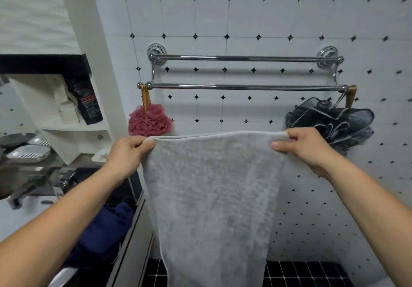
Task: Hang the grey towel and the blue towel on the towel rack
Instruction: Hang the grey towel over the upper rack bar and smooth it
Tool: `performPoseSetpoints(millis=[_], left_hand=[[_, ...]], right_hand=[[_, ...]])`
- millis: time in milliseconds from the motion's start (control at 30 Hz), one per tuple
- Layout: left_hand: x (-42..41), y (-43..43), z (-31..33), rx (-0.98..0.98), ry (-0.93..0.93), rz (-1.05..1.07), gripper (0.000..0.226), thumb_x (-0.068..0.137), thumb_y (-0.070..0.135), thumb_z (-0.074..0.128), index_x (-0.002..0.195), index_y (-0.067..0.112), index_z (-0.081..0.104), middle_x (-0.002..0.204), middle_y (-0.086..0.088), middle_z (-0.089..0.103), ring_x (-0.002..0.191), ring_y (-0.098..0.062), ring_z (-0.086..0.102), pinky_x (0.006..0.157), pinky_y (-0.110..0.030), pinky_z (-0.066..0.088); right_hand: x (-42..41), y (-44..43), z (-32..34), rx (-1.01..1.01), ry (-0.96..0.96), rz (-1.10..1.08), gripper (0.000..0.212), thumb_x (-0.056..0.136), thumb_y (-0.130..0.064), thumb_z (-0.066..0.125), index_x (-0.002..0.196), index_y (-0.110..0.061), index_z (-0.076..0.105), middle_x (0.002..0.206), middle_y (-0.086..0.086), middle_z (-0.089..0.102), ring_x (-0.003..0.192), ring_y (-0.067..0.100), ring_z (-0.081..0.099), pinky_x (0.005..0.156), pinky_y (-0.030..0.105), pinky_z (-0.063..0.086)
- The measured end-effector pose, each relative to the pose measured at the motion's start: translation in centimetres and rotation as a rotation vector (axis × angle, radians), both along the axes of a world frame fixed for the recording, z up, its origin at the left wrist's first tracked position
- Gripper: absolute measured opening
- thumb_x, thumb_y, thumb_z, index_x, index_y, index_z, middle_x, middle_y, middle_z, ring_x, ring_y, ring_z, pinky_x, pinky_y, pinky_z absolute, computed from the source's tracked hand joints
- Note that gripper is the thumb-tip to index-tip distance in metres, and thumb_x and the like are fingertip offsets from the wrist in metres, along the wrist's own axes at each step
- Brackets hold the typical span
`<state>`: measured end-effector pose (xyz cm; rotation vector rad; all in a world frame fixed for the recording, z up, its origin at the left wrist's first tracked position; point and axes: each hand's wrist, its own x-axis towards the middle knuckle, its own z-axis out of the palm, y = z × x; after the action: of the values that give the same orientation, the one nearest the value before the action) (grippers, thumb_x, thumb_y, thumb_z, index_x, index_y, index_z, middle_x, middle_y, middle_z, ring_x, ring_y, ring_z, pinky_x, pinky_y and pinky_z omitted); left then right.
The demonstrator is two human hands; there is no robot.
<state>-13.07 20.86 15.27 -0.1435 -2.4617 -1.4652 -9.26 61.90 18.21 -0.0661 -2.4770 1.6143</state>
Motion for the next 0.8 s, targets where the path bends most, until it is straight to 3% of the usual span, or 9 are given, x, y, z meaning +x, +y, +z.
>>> performPoseSetpoints(millis=[100,167,233,333,400,500,633,700,800], left_hand=[[-0.3,-0.7,0.7,0.041,-0.014,0.064,0.025,0.094,0.032,0.061,0.086,0.015,0.078,0.087,-0.009,0.076,0.072,-0.015,0.060,0.066,-0.030,0.044],[-0.3,-0.5,1.3,0.006,-0.020,0.039,0.026,0.095,0.032,0.060,0.089,0.013,0.077,0.088,-0.010,0.075,0.070,-0.017,0.061,0.062,-0.029,0.048],[-0.3,0.7,1.9,0.052,-0.012,0.006,0.026,0.096,0.031,0.060,0.088,0.011,0.075,0.081,-0.006,0.072,0.067,-0.017,0.062,0.051,-0.029,0.055],[-0.7,2.2,2.9,0.169,-0.025,-0.024,0.026,0.096,0.026,0.060,0.081,0.008,0.072,0.062,0.004,0.062,0.061,-0.016,0.058,0.057,-0.033,0.061],[-1.1,2.7,3.3,0.201,-0.015,-0.033,0.026,0.096,0.023,0.060,0.085,0.002,0.070,0.065,0.001,0.055,0.063,-0.018,0.053,0.060,-0.030,0.062],[-1.5,3.2,3.9,0.194,0.011,-0.041,0.029,0.096,0.022,0.059,0.093,-0.005,0.068,0.079,-0.012,0.054,0.069,-0.023,0.053,0.058,-0.024,0.060],[-2.1,3.4,4.3,0.169,0.010,-0.038,0.034,0.096,0.023,0.061,0.101,-0.010,0.067,0.094,-0.018,0.058,0.080,-0.029,0.056,0.058,-0.021,0.059],[-2.3,3.5,4.5,0.163,0.017,-0.043,0.034,0.095,0.024,0.061,0.102,-0.009,0.068,0.101,-0.018,0.060,0.084,-0.029,0.058,0.059,-0.023,0.058],[-2.3,3.9,4.7,0.170,0.025,-0.036,0.025,0.095,0.025,0.062,0.093,0.002,0.072,0.106,-0.022,0.063,0.086,-0.030,0.060,0.064,-0.029,0.059]], right_hand=[[0.6,0.5,0.8,-0.072,0.008,0.072,0.028,0.067,-0.013,0.082,0.090,0.001,0.073,0.059,-0.005,0.070,0.046,-0.001,0.055,0.046,0.009,0.040],[-0.2,0.7,1.0,-0.003,0.035,-0.040,0.020,0.076,-0.006,0.077,0.089,0.006,0.069,0.047,-0.008,0.058,0.035,-0.001,0.045,0.036,0.009,0.033],[-1.0,0.7,1.3,0.039,0.023,-0.136,0.017,0.085,-0.009,0.070,0.094,0.004,0.063,0.059,-0.002,0.057,0.034,0.006,0.053,0.031,0.015,0.032],[-1.4,0.4,2.0,-0.137,-0.037,-0.131,0.004,0.095,-0.013,0.057,0.098,-0.010,0.058,0.080,0.011,0.062,0.052,0.022,0.071,0.030,0.017,0.040],[-1.6,0.4,2.4,-0.206,-0.037,-0.128,0.009,0.097,-0.012,0.053,0.105,-0.010,0.056,0.082,0.017,0.069,0.056,0.025,0.072,0.032,0.020,0.046],[-2.3,1.2,2.6,-0.233,0.006,-0.116,0.018,0.096,-0.009,0.054,0.114,-0.006,0.053,0.087,0.015,0.064,0.057,0.021,0.073,0.045,0.021,0.055],[-2.5,2.4,2.5,-0.269,0.016,-0.080,0.011,0.093,-0.007,0.059,0.104,-0.005,0.060,0.080,0.019,0.069,0.061,0.021,0.074,0.055,0.022,0.059],[-2.6,2.8,2.4,-0.271,0.022,-0.051,0.012,0.088,-0.005,0.064,0.100,-0.004,0.064,0.072,0.015,0.074,0.066,0.022,0.074,0.060,0.022,0.060],[-2.8,3.6,2.1,-0.261,0.020,-0.014,0.027,0.077,0.009,0.070,0.102,-0.003,0.065,0.077,0.014,0.076,0.076,0.028,0.075,0.068,0.026,0.060]])
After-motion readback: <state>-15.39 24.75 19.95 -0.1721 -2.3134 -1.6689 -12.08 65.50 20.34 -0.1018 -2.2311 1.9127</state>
